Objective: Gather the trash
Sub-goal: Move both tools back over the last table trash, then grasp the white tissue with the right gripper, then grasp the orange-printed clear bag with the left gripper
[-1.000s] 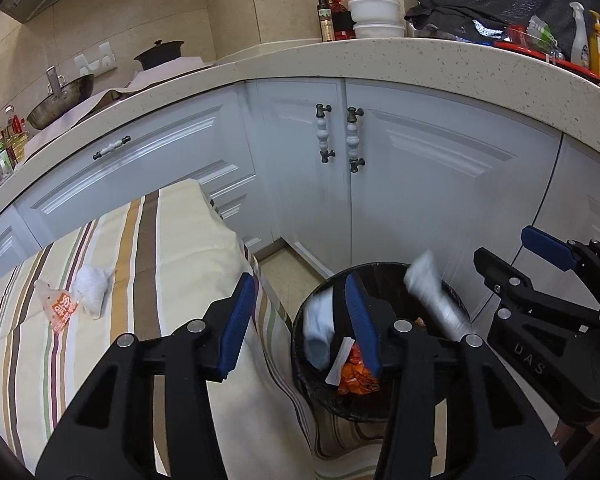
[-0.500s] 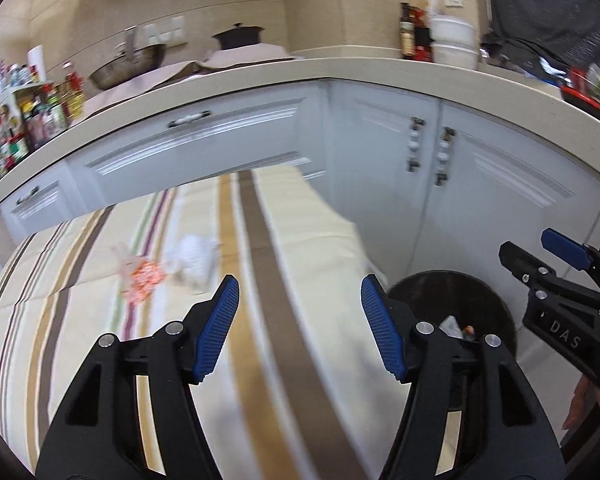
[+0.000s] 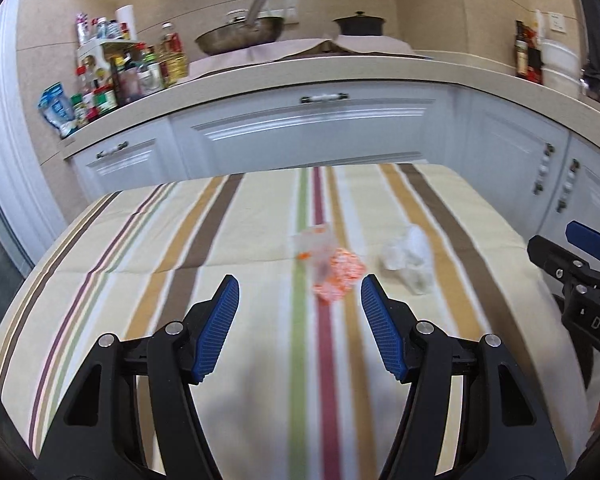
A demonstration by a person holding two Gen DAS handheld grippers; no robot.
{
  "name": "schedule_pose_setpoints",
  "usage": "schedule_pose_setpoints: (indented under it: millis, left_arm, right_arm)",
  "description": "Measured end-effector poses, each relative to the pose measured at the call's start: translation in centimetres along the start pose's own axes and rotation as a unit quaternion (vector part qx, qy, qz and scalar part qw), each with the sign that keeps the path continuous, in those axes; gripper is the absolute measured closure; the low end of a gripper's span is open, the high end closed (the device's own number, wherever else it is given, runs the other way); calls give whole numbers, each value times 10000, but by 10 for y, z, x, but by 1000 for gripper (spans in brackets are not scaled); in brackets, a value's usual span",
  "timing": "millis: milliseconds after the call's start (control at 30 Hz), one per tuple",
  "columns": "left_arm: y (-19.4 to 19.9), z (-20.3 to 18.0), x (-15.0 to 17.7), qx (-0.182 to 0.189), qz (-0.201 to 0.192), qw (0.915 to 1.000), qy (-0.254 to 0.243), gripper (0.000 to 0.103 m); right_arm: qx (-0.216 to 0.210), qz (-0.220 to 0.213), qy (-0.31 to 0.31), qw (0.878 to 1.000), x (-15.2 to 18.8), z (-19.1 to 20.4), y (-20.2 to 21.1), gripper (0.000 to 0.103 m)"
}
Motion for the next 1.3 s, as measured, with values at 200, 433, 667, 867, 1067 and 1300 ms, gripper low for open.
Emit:
schedule_pose_setpoints:
  millis: [200, 433, 667, 867, 1067, 1300]
  left_arm:
    - [-2, 40, 5, -231, 32, 9996, 174, 41]
    - [-8, 69, 10, -314, 108, 9987, 399, 41]
    - [-13, 66, 7, -192, 108, 9987, 454, 41]
    - [-20, 47, 3, -27, 129, 9993, 359, 40]
    - [-36, 21, -6, 46, 155, 9998, 133, 39]
    - [-68, 8, -12, -49, 457, 9989, -26, 39]
  right_arm:
    - [-158, 177, 352, 9991, -5, 47, -19, 41]
    - [-163, 476, 655, 9966, -8, 75, -45, 42]
    - [-327, 912, 811, 9920, -2, 86, -70, 55]
    - [-285, 790, 665, 9942, -4, 67, -62, 74]
    - [-23, 653, 638, 9958, -2, 42, -53, 74]
    - [231, 542, 616, 9964, -2, 16, -49, 74]
Point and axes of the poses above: each gripper's, at about its wrist camera, not at the fingertips, and y roughly against the way its jaws point, z to its left, x to its underside, the point moved 5 cm from there along -y, roughly the way its jaws point, and after that the axes turned 13 degrees about x, right-handed, at the moved point
